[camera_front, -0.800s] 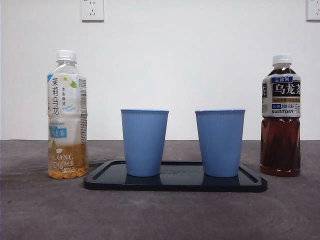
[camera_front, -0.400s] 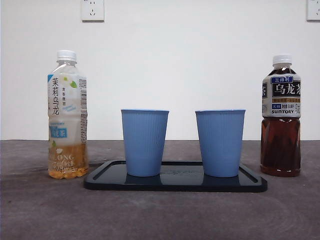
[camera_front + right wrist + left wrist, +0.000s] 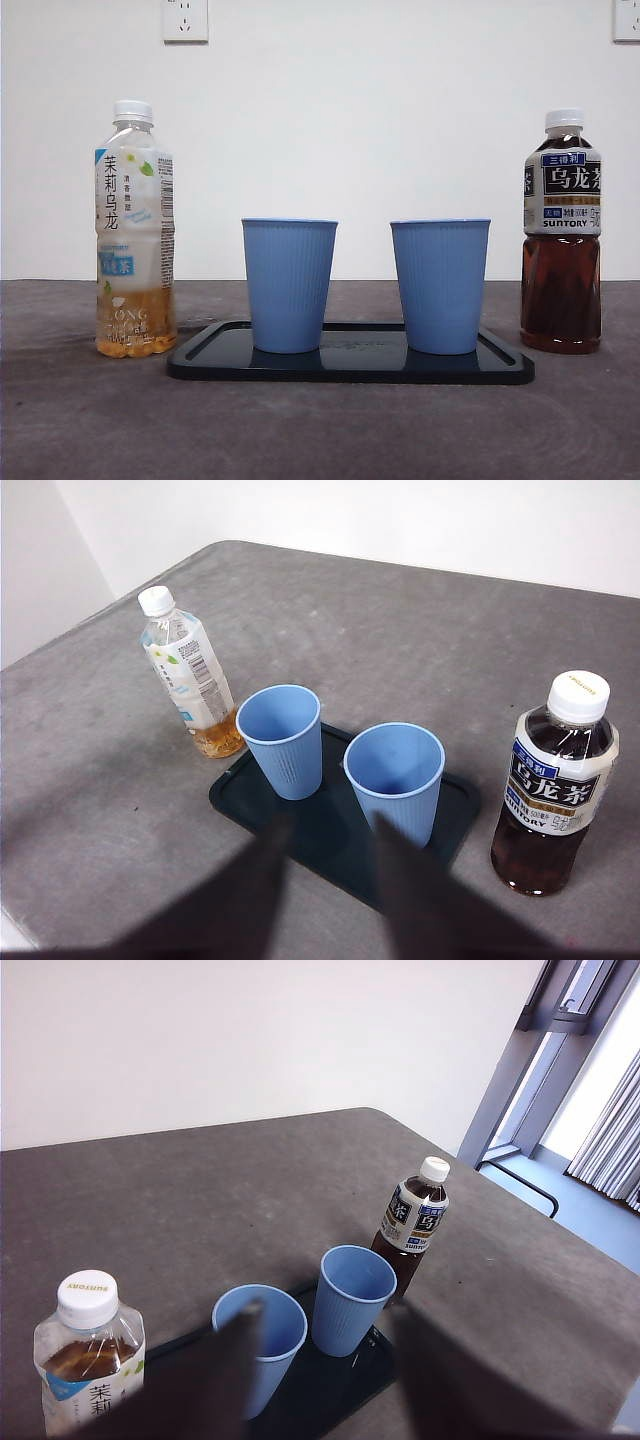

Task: Pour the drink into the cup

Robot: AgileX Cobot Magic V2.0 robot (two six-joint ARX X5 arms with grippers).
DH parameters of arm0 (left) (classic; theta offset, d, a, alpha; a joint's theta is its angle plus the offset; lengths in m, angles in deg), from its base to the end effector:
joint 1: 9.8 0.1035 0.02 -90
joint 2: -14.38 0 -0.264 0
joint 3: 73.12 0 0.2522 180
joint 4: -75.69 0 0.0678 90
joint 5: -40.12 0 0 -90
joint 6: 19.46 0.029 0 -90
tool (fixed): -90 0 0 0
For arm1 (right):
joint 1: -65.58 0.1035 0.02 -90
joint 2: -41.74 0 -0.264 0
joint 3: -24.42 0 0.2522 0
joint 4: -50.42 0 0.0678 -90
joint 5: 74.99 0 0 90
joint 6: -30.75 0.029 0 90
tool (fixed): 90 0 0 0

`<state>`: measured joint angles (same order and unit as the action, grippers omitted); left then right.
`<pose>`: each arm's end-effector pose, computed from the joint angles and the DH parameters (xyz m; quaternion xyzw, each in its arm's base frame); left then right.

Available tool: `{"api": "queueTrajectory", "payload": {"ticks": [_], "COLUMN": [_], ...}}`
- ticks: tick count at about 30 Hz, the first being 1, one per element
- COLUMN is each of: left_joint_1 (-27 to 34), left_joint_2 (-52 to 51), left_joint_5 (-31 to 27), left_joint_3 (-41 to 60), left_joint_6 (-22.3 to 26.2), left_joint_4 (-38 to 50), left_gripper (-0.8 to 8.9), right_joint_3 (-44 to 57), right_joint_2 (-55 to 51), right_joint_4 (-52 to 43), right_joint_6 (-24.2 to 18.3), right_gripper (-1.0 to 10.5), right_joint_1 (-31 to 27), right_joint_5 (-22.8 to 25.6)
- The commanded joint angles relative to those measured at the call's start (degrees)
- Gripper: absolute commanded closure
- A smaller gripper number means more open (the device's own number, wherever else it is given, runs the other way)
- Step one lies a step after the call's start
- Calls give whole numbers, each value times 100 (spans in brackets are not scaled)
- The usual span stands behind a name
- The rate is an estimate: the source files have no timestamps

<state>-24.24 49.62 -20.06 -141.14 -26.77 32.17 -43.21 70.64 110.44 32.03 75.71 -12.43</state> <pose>0.1008 -0.0408 0.3751 -0.0713 0.1165 -0.3684 0.9196 0.0693 0.0260 0.3549 0.0382 0.1861 0.3144 0.9301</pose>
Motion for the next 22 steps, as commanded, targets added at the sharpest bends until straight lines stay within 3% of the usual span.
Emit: {"api": "queueTrajectory", "payload": {"ticks": [1,4,14,22], "left_joint_1": [-22,-22,-22,-22], "left_joint_2": [35,39,109,341], "left_joint_5": [4,0,0,-2], "left_joint_3": [-109,-109,-107,-105], "left_joint_6": [87,90,83,90], "left_joint_4": [59,59,46,-275], "left_gripper": [389,336,349,349], "right_joint_3": [-87,-87,-87,-13], "right_joint_2": [24,24,24,197], "right_joint_4": [11,11,9,-37], "right_joint_6": [105,175,175,291], "right_gripper": [569,484,482,482], "right_joint_1": [20,20,20,20], "right_joint_5": [-13,-13,9,363]}}
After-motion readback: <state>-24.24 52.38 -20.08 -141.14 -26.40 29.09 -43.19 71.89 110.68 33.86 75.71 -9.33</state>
